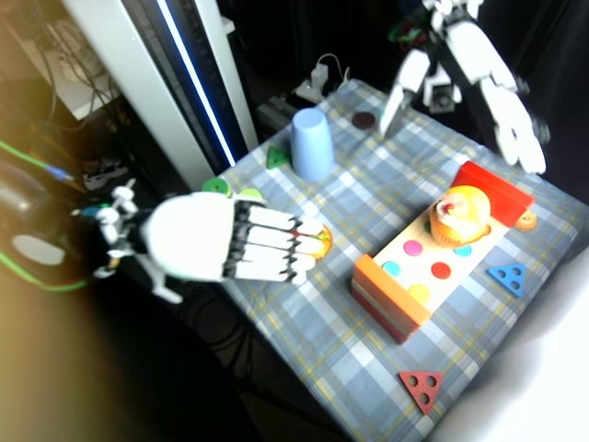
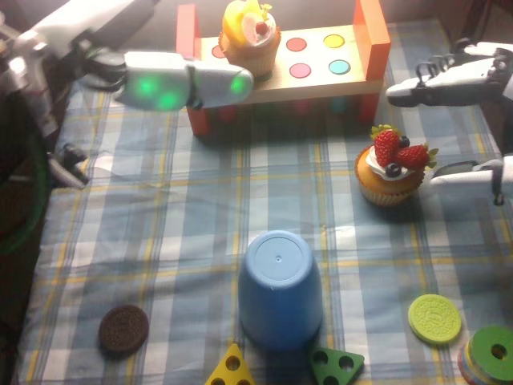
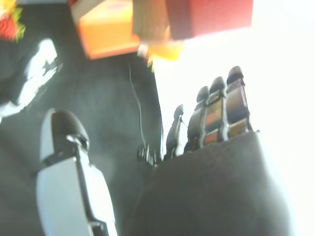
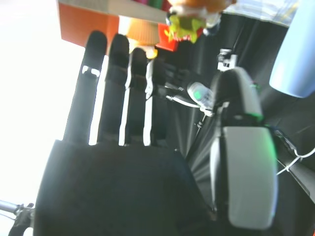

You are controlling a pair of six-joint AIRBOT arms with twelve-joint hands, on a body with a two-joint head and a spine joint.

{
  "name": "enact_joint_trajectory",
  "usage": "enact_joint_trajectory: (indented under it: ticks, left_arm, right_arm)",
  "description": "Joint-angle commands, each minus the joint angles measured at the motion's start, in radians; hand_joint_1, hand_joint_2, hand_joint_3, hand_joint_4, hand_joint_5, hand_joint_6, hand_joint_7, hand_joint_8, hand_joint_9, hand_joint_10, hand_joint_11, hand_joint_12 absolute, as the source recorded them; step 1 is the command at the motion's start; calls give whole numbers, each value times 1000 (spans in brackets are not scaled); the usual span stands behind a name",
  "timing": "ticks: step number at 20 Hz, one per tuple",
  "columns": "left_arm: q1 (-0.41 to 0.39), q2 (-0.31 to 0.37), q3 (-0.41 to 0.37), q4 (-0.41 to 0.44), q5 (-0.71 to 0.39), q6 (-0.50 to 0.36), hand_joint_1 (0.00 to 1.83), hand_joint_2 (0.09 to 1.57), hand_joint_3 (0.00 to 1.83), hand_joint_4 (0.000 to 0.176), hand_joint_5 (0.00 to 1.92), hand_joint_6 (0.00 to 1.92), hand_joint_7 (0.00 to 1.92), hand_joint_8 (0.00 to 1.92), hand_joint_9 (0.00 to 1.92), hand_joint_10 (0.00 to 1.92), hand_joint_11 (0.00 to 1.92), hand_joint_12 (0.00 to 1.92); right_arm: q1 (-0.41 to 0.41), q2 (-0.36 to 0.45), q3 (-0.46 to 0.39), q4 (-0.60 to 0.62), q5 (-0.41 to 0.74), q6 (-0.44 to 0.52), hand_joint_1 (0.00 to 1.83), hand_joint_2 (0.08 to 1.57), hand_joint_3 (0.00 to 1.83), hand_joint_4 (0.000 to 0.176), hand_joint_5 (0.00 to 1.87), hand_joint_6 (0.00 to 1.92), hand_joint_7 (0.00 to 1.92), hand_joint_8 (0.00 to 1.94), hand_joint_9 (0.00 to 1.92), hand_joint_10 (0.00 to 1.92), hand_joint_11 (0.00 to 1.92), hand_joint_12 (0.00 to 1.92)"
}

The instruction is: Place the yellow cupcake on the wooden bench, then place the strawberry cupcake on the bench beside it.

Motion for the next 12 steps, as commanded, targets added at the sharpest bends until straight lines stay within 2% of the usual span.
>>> enact_joint_trajectory:
  ticks: [1, 3, 4, 5, 6, 7, 8, 9, 10, 11, 12]
  left_arm:
    - [18, 18, -19, 35, -214, -54, 844, 763, 0, 176, 0, 0, 0, 0, 0, 0, 0, 0]
    - [91, 57, -66, 52, -318, -147, 881, 742, 0, 176, 0, 0, 0, 0, 0, 0, 0, 0]
    - [110, 64, -81, 53, -347, -156, 885, 780, 0, 176, 0, 0, 0, 0, 0, 0, 0, 0]
    - [130, 70, -94, 50, -367, -156, 916, 792, 3, 176, 0, 0, 0, 0, 0, 0, 0, 0]
    - [143, 70, -97, 42, -371, -162, 1040, 774, 0, 176, 0, 0, 0, 0, 0, 0, 0, 0]
    - [152, 70, -97, 34, -371, -171, 1044, 770, 0, 176, 0, 0, 0, 0, 0, 0, 0, 0]
    - [164, 70, -97, 23, -373, -182, 995, 783, 0, 176, 0, 0, 0, 0, 0, 0, 0, 0]
    - [174, 71, -97, 13, -376, -191, 947, 799, 7, 176, 0, 0, 0, 0, 0, 0, 0, 0]
    - [184, 72, -97, 4, -381, -200, 892, 805, 9, 176, 0, 0, 0, 0, 0, 0, 0, 0]
    - [191, 73, -97, -3, -384, -204, 827, 820, 14, 176, 0, 0, 0, 0, 0, 0, 0, 0]
    - [196, 73, -97, -11, -388, -205, 798, 825, 15, 176, 0, 0, 0, 0, 0, 0, 0, 0]
  right_arm:
    - [19, -11, 11, 20, 88, 17, 854, 954, 1, 0, 487, 0, 536, 0, 534, 0, 261, 627]
    - [41, -31, 26, 0, 53, 25, 891, 936, 1, 0, 483, 0, 526, 0, 541, 1, 252, 726]
    - [43, -37, 31, -3, 40, 25, 894, 924, 0, 15, 495, 0, 550, 0, 576, 3, 252, 848]
    - [50, -43, 38, -9, 15, 25, 930, 912, 0, 53, 496, 0, 572, 0, 620, 7, 252, 967]
    - [57, -51, 47, -19, -11, 25, 940, 914, 0, 94, 480, 1, 592, 2, 656, 12, 200, 1161]
    - [61, -56, 52, -25, -26, 27, 928, 919, 1, 110, 468, 0, 613, 4, 692, 21, 185, 1285]
    - [72, -66, 60, -37, -46, 29, 962, 917, 0, 103, 474, 1, 688, 30, 824, 115, 273, 1577]
    - [79, -72, 64, -44, -56, 29, 967, 927, 0, 100, 499, 0, 714, 6, 776, 222, 294, 1590]
    - [85, -79, 68, -49, -64, 29, 1049, 915, 2, 63, 548, 8, 782, 20, 651, 746, 362, 1689]
    - [89, -83, 71, -54, -71, 29, 1060, 938, 3, 28, 609, 7, 852, 46, 618, 905, 382, 1616]
    - [93, -89, 74, -60, -78, 31, 1058, 967, 3, 2, 652, 4, 899, 60, 674, 833, 430, 1494]
